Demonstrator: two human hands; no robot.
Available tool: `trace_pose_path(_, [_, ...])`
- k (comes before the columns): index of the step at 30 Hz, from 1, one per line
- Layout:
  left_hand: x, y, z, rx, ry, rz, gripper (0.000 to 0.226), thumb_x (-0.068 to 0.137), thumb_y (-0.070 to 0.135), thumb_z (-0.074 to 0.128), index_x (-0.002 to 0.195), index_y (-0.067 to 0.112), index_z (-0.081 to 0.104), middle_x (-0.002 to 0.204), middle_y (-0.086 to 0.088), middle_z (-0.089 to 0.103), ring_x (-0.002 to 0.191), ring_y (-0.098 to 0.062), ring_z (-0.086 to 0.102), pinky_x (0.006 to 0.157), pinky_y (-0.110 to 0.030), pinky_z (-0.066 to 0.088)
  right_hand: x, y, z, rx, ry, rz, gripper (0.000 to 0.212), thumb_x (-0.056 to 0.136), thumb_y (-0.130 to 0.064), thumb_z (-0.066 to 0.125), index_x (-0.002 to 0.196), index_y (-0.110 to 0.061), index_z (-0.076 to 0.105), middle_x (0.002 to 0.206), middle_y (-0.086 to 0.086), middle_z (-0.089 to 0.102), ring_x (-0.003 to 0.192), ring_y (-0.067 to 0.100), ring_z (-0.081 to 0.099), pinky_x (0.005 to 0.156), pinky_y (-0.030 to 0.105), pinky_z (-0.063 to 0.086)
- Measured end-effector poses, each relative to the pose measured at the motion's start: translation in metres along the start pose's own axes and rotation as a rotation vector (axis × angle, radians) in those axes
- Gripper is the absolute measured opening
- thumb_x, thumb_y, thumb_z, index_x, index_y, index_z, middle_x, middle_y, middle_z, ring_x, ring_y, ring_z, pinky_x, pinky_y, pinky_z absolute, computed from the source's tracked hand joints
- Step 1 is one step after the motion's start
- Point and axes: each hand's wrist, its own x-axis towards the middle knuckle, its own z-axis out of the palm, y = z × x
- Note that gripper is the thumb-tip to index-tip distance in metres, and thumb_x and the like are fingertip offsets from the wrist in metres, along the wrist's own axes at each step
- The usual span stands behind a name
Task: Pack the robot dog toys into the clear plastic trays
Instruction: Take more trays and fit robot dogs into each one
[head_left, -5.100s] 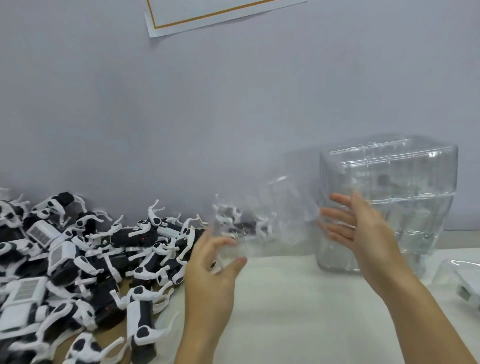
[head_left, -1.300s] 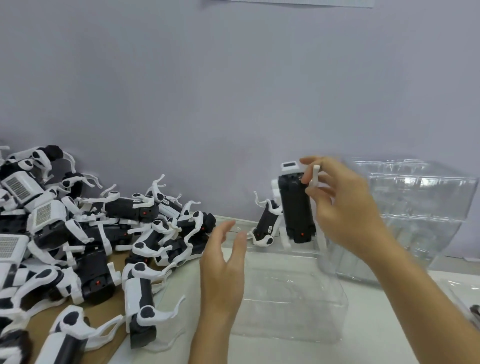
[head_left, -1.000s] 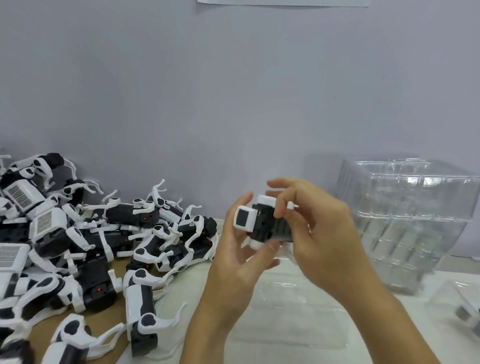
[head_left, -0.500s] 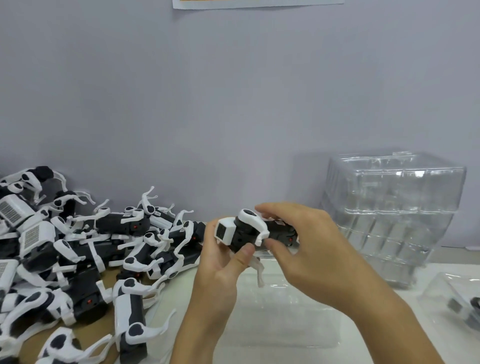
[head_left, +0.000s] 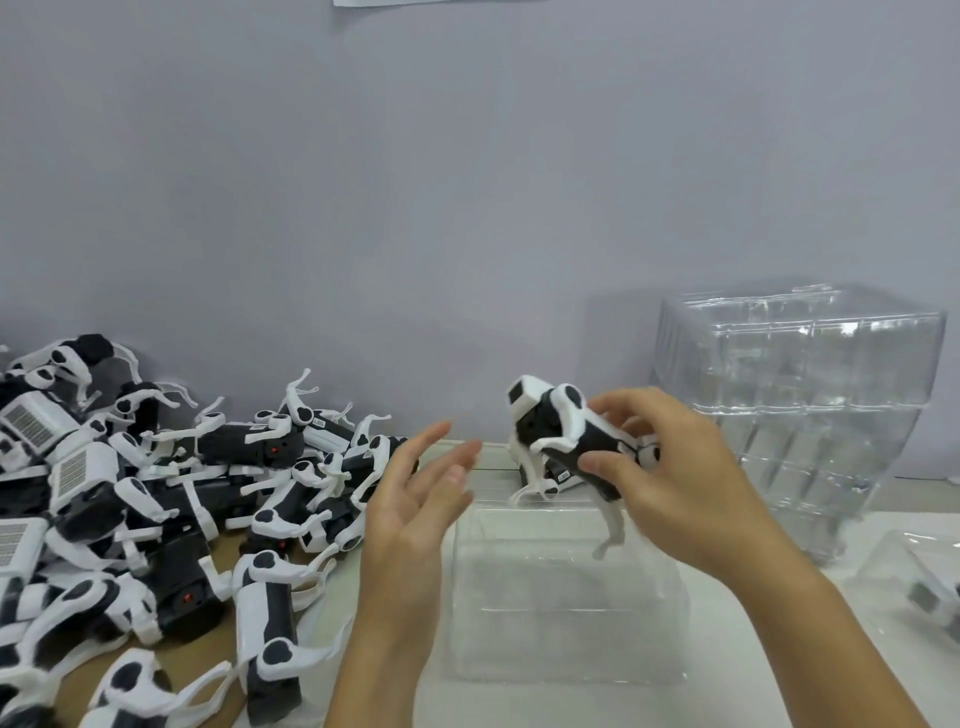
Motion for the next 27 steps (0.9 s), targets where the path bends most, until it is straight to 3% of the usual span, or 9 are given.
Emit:
trace_pose_path(2, [0.001,-0.011,-0.005,0.104,0.116,-0.016,0.029,0.091,0.013,0.065,0.116,0.028,0.066,0.113,0.010,0.073,0.114,-0.003,0.062,0.099,-0.034,0.046,0.001,0.009,0.000,-0.006,0.055,0.034,0.043,0.082,-0.013,0.078,0.091,-0.048,0.055,0.093,-0.015,0.058,0.091,-0.008,0.052,0.073,0.001,0.035])
trace_pose_path(4, [0.002,-0.025,-0.004,0.181,0.163,-0.095,0.032,0.094,0.004,0.059,0.113,0.029,0.067,0.115,0.016,0.070,0.118,-0.002,0.059,0.099,-0.026,0.043,0.000,0.017,0.000,0.012,0.066,0.063,0.048,0.083,-0.010,0.077,0.088,-0.051,0.052,0.094,-0.012,0.057,0.092,-0.009,0.051,0.074,0.000,0.035])
trace_pose_path(7, [0.002,-0.043,0.002,0.261,0.101,-0.266,0.042,0.095,0.002,0.057,0.124,0.032,0.060,0.131,0.014,0.059,0.126,-0.004,0.050,0.099,-0.024,0.034,-0.003,0.025,0.004,0.018,0.012,0.085,0.048,0.083,-0.009,0.076,0.089,-0.050,0.053,0.095,-0.012,0.057,0.093,-0.009,0.050,0.075,0.001,0.034])
trace_pose_path(10, [0.003,-0.051,0.002,0.302,0.062,-0.375,0.047,0.093,0.002,0.055,0.123,0.038,0.058,0.132,0.013,0.057,0.128,-0.008,0.047,0.096,-0.026,0.033,-0.006,0.027,0.012,0.026,-0.117,0.084,0.038,0.083,-0.010,0.077,0.096,-0.042,0.061,0.099,-0.017,0.060,0.097,-0.007,0.053,0.079,0.002,0.035])
trace_pose_path(15, [0.005,-0.052,0.002,0.316,0.105,-0.384,0.047,0.090,0.000,0.055,0.106,0.043,0.062,0.122,0.017,0.062,0.118,-0.005,0.055,0.088,-0.025,0.042,-0.011,0.022,0.034,0.024,-0.352,0.092,0.027,0.085,-0.012,0.073,0.100,-0.033,0.067,0.097,-0.018,0.065,0.094,-0.003,0.057,0.077,0.011,0.044])
trace_pose_path(19, [0.005,-0.054,0.002,0.327,0.097,-0.386,0.048,0.088,-0.002,0.055,0.115,0.036,0.064,0.123,0.012,0.063,0.120,-0.013,0.057,0.098,-0.034,0.045,-0.012,0.025,0.037,-0.098,-0.372,0.146,0.029,0.087,-0.014,0.069,0.108,-0.033,0.064,0.104,-0.021,0.056,0.102,0.004,0.052,0.089,0.024,0.044])
trace_pose_path(23, [0.003,-0.048,0.006,0.342,0.099,-0.380,0.047,0.090,0.000,0.054,0.111,0.042,0.061,0.116,0.022,0.059,0.110,0.008,0.050,0.077,-0.016,0.040,-0.012,0.025,0.041,-0.203,-0.432,0.147,0.031,0.085,-0.014,0.071,0.112,-0.029,0.067,0.109,-0.015,0.054,0.107,0.011,0.048,0.094,0.030,0.042])
trace_pose_path(27, [0.002,-0.043,0.007,0.353,0.089,-0.386,0.047,0.091,0.001,0.052,0.114,0.041,0.059,0.117,0.021,0.057,0.113,0.000,0.052,0.074,-0.013,0.037,-0.013,0.028,0.046,-0.230,-0.438,0.183,0.032,0.084,-0.013,0.071,0.113,-0.028,0.070,0.114,-0.007,0.056,0.112,0.015,0.048,0.096,0.033,0.042])
